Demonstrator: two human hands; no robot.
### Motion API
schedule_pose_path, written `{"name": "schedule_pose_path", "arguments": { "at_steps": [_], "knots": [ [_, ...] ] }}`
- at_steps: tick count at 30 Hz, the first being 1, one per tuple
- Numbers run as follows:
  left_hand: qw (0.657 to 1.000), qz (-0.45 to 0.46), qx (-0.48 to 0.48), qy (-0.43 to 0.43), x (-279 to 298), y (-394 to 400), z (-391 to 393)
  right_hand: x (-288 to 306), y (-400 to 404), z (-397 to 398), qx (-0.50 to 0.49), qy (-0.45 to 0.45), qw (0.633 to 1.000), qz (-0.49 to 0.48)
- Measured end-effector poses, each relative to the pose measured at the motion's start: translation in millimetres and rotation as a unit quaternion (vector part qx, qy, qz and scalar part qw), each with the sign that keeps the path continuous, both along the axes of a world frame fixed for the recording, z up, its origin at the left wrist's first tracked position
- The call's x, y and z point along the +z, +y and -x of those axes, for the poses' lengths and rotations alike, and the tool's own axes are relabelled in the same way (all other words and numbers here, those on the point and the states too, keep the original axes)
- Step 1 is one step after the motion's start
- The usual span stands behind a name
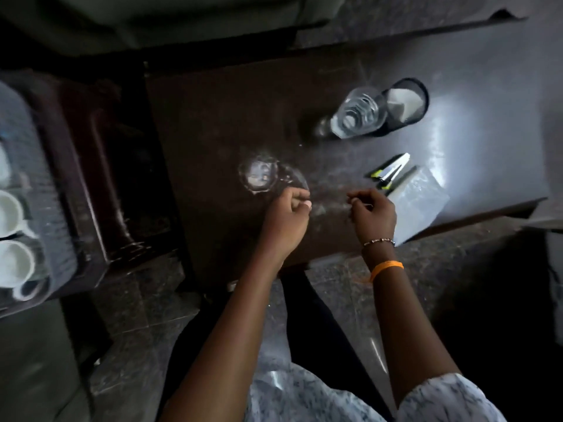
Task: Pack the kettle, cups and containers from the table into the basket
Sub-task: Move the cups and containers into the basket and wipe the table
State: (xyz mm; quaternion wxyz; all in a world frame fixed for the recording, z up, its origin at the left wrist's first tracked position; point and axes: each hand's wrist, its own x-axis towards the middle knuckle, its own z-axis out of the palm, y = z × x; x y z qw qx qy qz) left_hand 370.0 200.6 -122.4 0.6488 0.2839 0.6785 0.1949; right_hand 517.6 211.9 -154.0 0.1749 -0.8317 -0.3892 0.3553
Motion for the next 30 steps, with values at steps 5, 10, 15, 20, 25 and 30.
{"name": "schedule_pose_path", "arguments": {
  "at_steps": [5,10,15,20,25,30],
  "knots": [
    [0.985,-0.023,-0.161,0.051,-31,-2,-78,-20,3,-77,-0.051,0.007,0.999,0.016],
    [0.890,-0.119,-0.413,0.153,-73,-12,-136,-43,28,-114,-0.015,0.047,0.998,0.034],
    [0.817,-0.123,-0.513,0.234,-93,-10,-156,-62,57,-118,0.097,0.019,0.989,0.106],
    [0.828,-0.111,-0.478,0.271,-100,-4,-141,-75,70,-104,0.104,0.001,0.981,0.162],
    [0.828,-0.146,-0.451,0.299,-112,0,-109,-79,69,-88,0.178,-0.093,0.967,0.159],
    [0.935,-0.126,-0.235,0.234,-112,4,-64,-73,55,-54,0.174,-0.045,0.974,0.135]
  ]
}}
